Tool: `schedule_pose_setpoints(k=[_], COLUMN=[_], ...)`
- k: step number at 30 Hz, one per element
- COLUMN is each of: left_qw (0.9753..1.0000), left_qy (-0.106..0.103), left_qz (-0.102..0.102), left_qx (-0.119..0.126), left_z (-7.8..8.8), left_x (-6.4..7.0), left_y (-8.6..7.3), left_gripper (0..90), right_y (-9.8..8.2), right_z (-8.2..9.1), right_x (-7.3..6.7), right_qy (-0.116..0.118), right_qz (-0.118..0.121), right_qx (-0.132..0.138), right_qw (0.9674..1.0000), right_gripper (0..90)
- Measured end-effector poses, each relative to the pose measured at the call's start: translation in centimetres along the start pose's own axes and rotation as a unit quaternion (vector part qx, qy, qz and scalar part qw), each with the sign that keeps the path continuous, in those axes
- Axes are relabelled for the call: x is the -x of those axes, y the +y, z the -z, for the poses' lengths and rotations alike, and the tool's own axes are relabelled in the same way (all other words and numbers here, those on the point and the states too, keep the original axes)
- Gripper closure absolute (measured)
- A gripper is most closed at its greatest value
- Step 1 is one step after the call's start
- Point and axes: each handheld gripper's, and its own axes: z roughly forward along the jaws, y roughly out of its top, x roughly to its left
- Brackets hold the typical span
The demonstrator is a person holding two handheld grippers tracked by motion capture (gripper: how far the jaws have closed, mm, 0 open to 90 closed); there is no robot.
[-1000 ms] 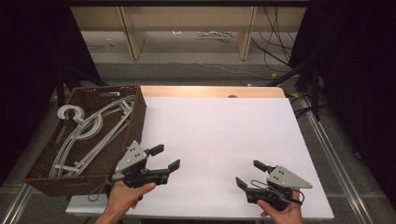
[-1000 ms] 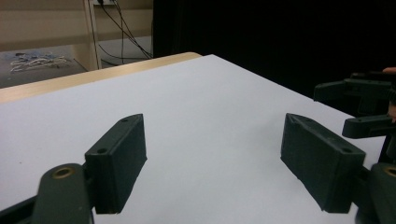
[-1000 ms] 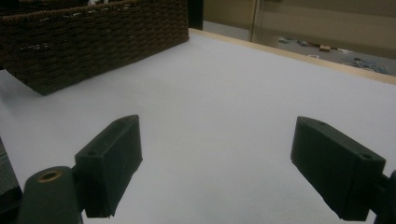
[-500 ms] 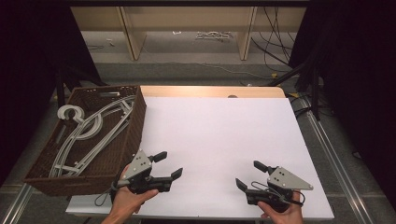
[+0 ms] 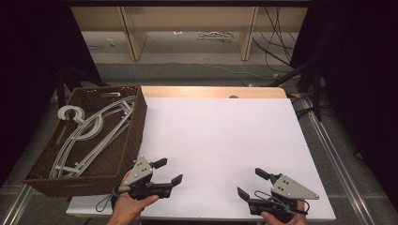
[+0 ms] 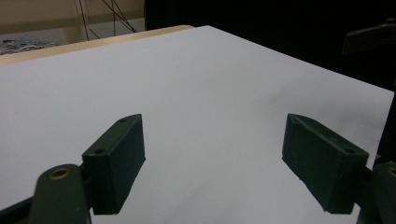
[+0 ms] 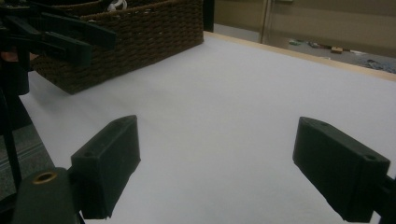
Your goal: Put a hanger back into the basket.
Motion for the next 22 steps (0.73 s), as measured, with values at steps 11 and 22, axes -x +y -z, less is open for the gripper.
schedule_pose_setpoints(k=[11, 22], left_qw=[0.9999, 0.9999], left_qy=[-0.006, -0.008], left_qz=[-0.008, -0.009], left_qx=[-0.004, -0.005], left_z=[-0.06, -0.3], left_x=[0.31, 0.26], left_y=[-0.05, -0.08], left_gripper=[21.2, 21.6], right_y=[0.02, -0.02], right_z=[-0.23, -0.33], right_x=[-0.08, -0.13], right_qy=[0.003, 0.002], right_qz=[0.01, 0.012], right_qx=[-0.018, -0.018], right_qw=[0.9998, 0.9998], right_gripper=[16.0, 16.0])
